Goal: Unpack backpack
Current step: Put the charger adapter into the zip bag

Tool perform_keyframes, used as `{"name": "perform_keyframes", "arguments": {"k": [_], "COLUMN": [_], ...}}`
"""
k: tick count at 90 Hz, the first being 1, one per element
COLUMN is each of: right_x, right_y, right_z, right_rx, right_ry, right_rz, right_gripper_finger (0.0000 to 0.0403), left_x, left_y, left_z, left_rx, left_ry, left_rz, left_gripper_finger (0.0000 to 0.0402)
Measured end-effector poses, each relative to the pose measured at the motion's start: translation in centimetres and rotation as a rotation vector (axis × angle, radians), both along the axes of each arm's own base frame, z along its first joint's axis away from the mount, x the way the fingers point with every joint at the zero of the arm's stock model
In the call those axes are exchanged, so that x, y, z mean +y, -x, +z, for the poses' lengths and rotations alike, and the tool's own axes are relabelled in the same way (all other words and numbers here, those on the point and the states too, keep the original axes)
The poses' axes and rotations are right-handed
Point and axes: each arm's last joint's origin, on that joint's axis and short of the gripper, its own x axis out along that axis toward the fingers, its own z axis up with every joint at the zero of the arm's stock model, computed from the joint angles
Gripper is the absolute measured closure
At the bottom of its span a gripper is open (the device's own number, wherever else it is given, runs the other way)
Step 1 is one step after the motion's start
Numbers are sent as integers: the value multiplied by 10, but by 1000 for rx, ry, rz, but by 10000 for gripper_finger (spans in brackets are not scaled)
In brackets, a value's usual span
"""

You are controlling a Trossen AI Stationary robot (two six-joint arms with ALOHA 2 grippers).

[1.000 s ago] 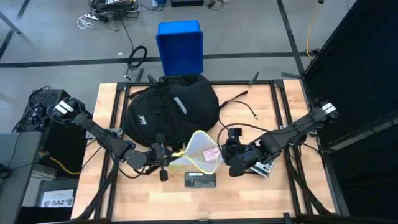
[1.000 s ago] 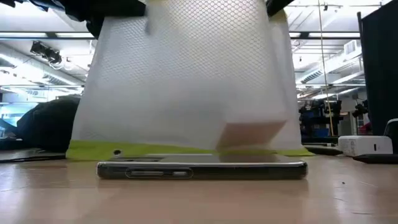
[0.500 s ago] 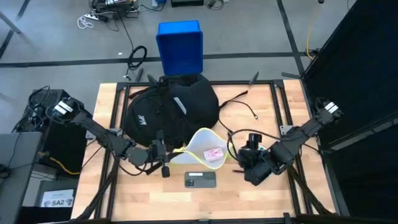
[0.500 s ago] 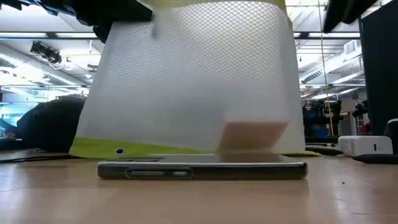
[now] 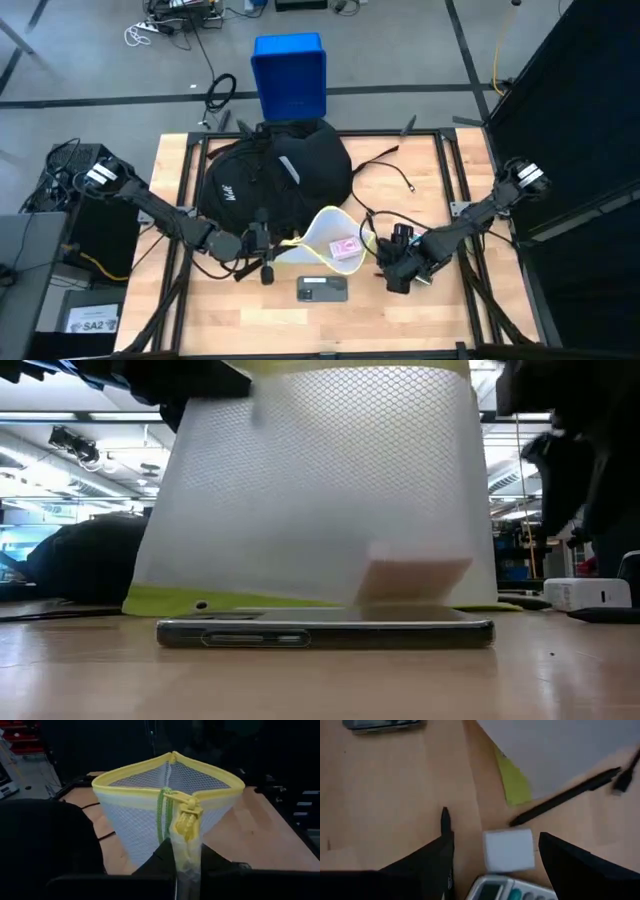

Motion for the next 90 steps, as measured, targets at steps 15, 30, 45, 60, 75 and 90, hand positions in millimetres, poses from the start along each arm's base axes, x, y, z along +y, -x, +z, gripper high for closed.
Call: {"name": "perform_keyframes", "arguments": {"k": [15, 30, 45, 60, 75, 90], "right_x": [-15, -26, -36, -43, -43, -42], "right_y": [0, -3, 3, 7, 7, 8], "right_z": [-15, -28, -41, -48, -48, -48], "right_rx": [42, 35, 75, 104, 102, 97], "right_ry": [-23, -82, -73, -54, -44, -52], "right_rz": [-21, -27, -51, -60, -57, -76], "right_gripper_finger": [136, 132, 130, 144, 209, 232], "left_x": [0, -1, -1, -1, -1, -1], "left_y": [0, 0, 0, 0, 0, 0], "left_z": [-1, -1, -2, -2, -2, -2], "left_rx": [3, 12, 18, 18, 18, 19], "left_ry": [21, 37, 41, 37, 35, 19], "left_rz": [-3, -26, -33, -36, -37, -39], "left_gripper_finger": [402, 402, 402, 402, 402, 402]}}
